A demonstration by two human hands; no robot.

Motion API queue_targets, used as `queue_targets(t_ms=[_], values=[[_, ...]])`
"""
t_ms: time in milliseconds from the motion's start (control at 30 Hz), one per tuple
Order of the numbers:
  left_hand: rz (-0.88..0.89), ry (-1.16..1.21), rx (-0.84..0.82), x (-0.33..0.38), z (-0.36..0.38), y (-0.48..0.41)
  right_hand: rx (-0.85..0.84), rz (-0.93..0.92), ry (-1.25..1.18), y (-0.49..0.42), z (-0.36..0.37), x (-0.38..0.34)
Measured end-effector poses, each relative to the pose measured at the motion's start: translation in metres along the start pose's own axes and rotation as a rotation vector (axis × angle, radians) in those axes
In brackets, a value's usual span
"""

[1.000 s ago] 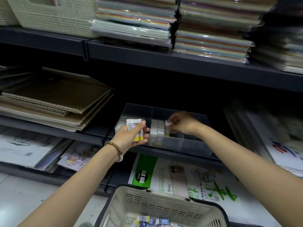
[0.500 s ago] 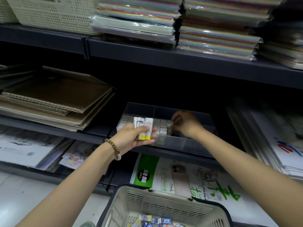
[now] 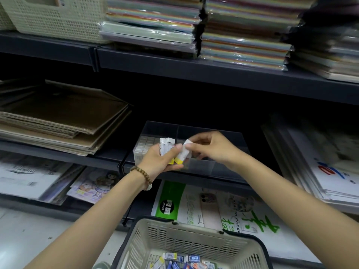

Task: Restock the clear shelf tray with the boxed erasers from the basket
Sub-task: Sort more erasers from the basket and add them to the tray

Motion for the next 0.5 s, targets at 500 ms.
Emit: queue_targets(t_ms=[500], values=[[0.015,-0.263,-0.172,-0.002,0.009,0.004,-0.229,0.077,-0.25,0.008,0.011,-0.002]])
Point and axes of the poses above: each hand's wrist, its own y-axis away from the middle knuckle, its own z-axis out of the palm, x = y × z, the point moved 4 cm from there along -y, towards the middle knuckle, and after that the axes turned 3 degrees about -x, right-handed, at the moved point
